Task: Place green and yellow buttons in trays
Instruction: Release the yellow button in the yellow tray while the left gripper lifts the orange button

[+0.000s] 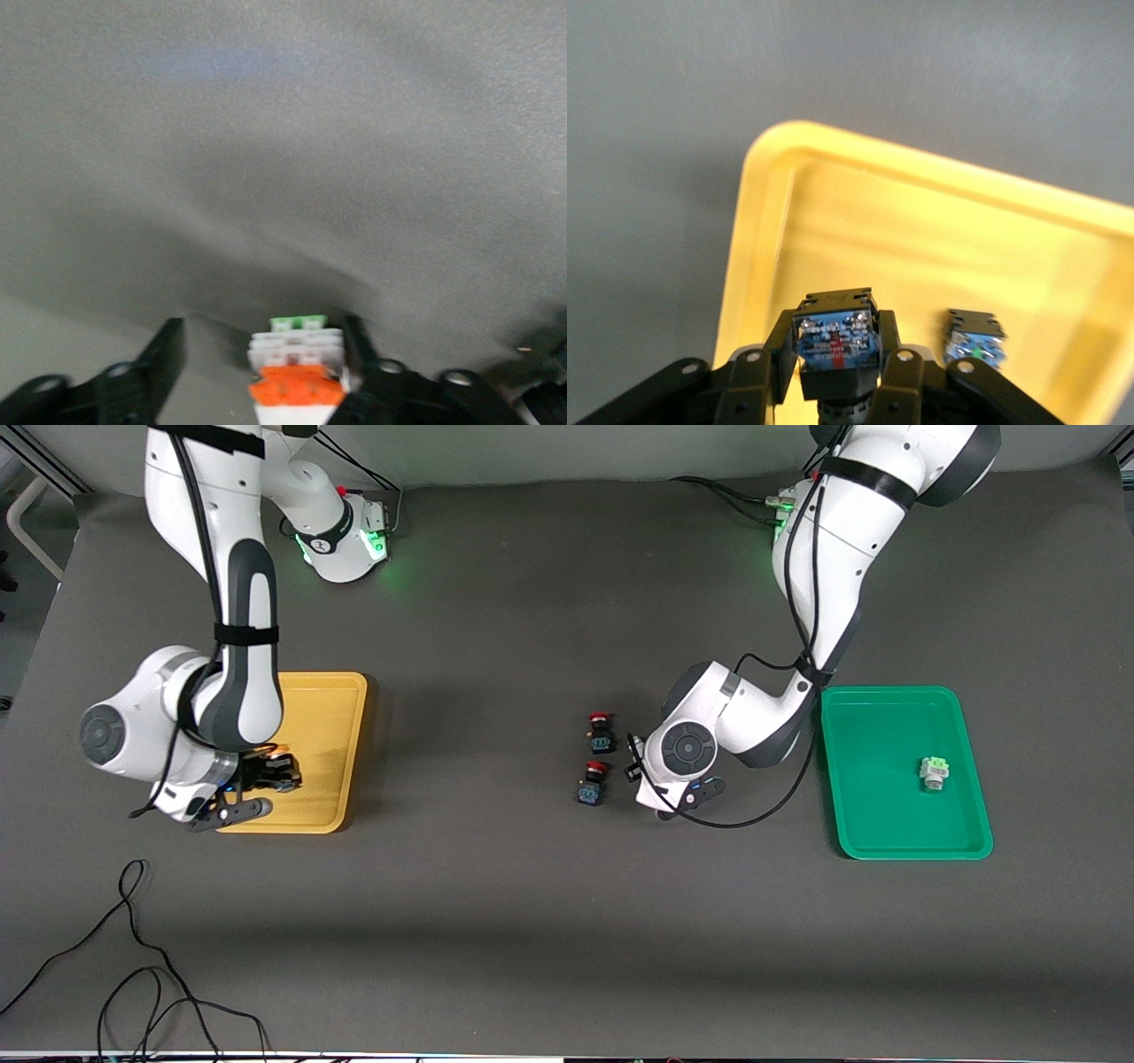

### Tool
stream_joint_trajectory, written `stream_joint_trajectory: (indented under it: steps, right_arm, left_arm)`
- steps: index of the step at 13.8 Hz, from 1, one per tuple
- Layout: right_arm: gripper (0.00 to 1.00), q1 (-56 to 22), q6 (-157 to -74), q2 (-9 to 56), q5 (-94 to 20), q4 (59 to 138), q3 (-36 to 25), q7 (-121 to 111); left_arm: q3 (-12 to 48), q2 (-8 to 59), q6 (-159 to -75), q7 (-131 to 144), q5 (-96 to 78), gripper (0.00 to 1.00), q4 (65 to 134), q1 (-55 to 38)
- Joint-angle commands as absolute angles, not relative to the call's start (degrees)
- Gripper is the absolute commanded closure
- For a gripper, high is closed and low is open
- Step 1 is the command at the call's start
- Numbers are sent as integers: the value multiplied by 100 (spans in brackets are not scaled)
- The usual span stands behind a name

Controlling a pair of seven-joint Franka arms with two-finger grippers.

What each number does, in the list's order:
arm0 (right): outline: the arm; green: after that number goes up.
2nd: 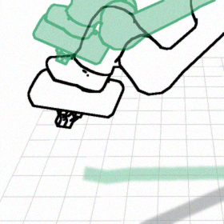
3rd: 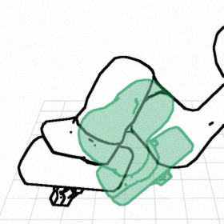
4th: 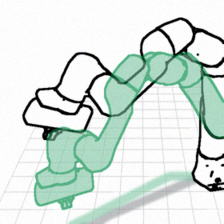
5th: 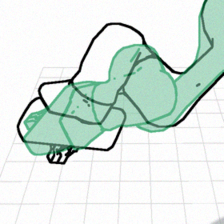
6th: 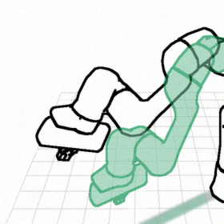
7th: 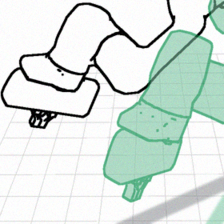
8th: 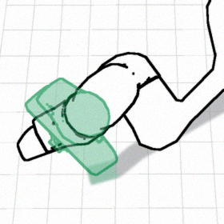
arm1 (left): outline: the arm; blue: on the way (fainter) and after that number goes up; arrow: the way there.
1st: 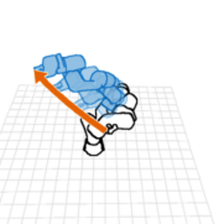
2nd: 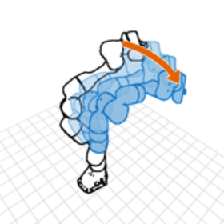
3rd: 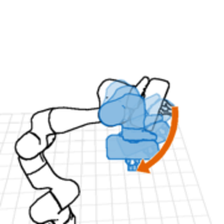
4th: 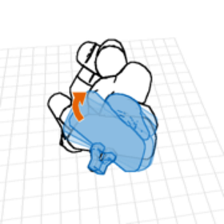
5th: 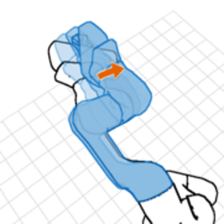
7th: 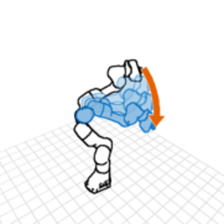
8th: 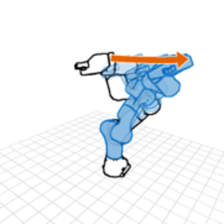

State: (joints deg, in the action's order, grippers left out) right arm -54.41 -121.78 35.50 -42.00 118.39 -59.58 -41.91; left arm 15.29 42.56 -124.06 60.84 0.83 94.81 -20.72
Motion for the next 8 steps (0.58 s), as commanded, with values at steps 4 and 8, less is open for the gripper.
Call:
stream_joint_trajectory:
  steps: [4, 8]
  right_arm:
    - [59, -5581, -12384, 4104, -4930, 11979, -5801, -4474]
    - [0, -5607, -12314, 4000, -4966, 11909, -5836, -4281]
  left_arm:
    - [1477, 4008, -12340, 6504, 158, 100, 9686, -2145]
    - [1468, 3789, -11850, 6372, 158, 100, 9432, -2013]
